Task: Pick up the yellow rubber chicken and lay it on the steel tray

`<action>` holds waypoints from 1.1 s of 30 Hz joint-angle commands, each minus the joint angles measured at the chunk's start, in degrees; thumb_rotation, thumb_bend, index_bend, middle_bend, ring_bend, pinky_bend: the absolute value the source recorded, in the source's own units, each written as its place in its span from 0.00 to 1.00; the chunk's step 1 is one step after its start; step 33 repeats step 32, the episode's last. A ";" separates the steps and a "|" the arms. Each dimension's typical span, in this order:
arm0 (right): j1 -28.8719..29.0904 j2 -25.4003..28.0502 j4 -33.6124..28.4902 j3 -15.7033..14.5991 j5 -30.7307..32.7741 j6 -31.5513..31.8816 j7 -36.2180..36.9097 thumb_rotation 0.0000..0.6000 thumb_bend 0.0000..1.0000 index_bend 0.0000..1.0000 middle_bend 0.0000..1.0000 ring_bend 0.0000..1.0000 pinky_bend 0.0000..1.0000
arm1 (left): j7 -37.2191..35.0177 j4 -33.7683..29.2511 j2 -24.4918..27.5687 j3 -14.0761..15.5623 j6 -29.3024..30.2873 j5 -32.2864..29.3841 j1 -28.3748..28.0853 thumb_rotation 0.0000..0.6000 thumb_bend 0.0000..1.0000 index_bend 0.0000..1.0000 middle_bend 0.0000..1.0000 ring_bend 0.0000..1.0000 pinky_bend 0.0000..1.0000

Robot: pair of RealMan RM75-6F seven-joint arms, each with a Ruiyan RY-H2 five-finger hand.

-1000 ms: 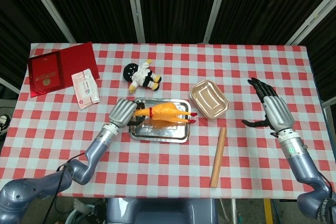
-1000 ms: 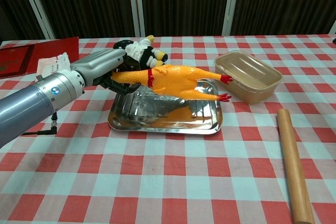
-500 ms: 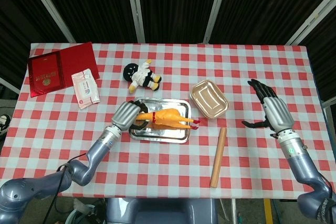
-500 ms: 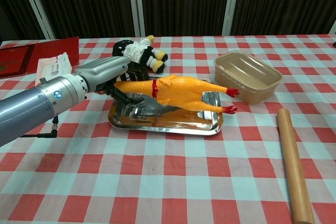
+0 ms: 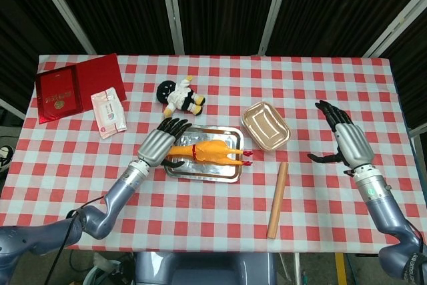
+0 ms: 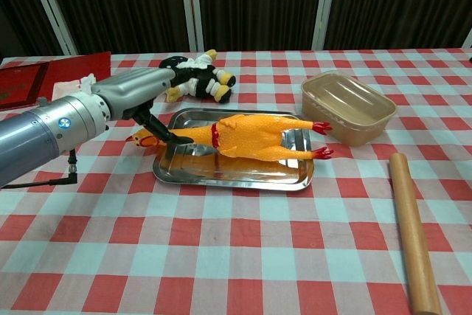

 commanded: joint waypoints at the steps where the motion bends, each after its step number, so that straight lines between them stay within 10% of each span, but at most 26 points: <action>1: -0.84 0.39 0.70 0.24 -0.60 1.54 0.91 1.00 0.04 0.00 0.00 0.00 0.06 | 4.23 -5.79 3.81 -0.65 6.93 0.86 3.39 1.00 0.17 0.02 0.03 0.00 0.00; 9: -4.42 1.92 3.62 -1.51 -4.55 5.99 3.87 1.00 0.06 0.00 0.00 0.00 0.06 | 7.64 -20.63 16.80 0.02 17.18 0.41 12.30 1.00 0.17 0.10 0.07 0.00 0.00; 18: -10.34 -0.47 8.21 -5.27 -5.90 14.45 -9.97 1.00 0.07 0.00 0.00 0.00 0.04 | 8.36 -31.34 30.89 5.64 24.10 2.44 22.37 1.00 0.17 0.15 0.09 0.00 0.00; 33: -19.74 -4.23 7.07 -9.13 -5.83 25.02 -21.70 1.00 0.07 0.00 0.00 0.00 0.01 | 5.79 -32.51 35.61 13.68 34.13 7.73 36.16 1.00 0.17 0.16 0.09 0.00 0.00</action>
